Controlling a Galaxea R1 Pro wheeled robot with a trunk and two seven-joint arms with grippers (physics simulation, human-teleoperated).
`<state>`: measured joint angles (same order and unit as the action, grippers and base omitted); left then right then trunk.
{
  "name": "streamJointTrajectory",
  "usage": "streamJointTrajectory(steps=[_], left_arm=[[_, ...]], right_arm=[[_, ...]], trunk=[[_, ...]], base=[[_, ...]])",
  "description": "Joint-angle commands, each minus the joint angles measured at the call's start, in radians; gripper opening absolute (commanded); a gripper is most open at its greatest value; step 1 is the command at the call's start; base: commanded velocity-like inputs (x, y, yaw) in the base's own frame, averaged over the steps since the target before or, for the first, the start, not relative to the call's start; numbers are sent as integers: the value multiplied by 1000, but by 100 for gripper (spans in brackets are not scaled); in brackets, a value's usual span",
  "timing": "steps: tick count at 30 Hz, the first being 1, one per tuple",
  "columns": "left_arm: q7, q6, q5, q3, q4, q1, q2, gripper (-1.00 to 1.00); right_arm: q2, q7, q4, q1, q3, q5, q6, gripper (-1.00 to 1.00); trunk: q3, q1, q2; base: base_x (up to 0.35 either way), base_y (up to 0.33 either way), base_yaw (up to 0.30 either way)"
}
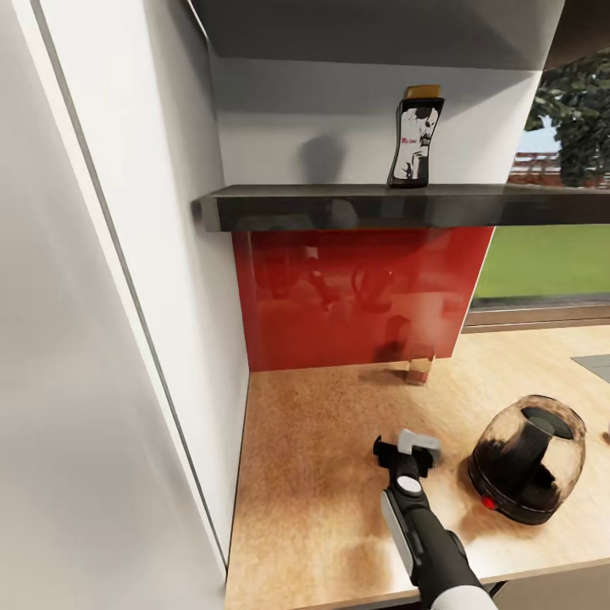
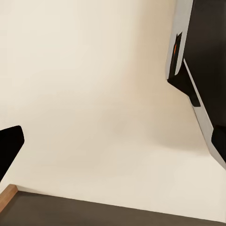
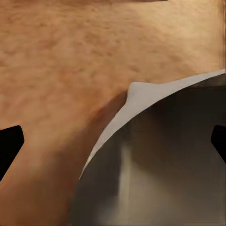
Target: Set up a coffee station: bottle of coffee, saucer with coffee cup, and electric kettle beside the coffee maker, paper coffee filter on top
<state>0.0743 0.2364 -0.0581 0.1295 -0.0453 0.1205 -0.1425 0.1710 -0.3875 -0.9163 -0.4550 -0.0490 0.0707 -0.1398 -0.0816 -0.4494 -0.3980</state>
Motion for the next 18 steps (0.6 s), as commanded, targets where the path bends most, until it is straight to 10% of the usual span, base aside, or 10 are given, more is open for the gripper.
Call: streamJointTrajectory(steps=[1, 18], left_arm=[[2, 5, -6, 7, -2, -1, 0, 100], [2, 4, -6, 7, -2, 0, 0, 100]], right_arm=[[1, -1, -1, -1, -16, 8, -9, 100], [2, 2, 78, -1, -28, 7, -7, 100]], trunk=[[-2, -1, -2], [-2, -1, -2]], base=[[16, 0, 0], [23, 0, 0]])
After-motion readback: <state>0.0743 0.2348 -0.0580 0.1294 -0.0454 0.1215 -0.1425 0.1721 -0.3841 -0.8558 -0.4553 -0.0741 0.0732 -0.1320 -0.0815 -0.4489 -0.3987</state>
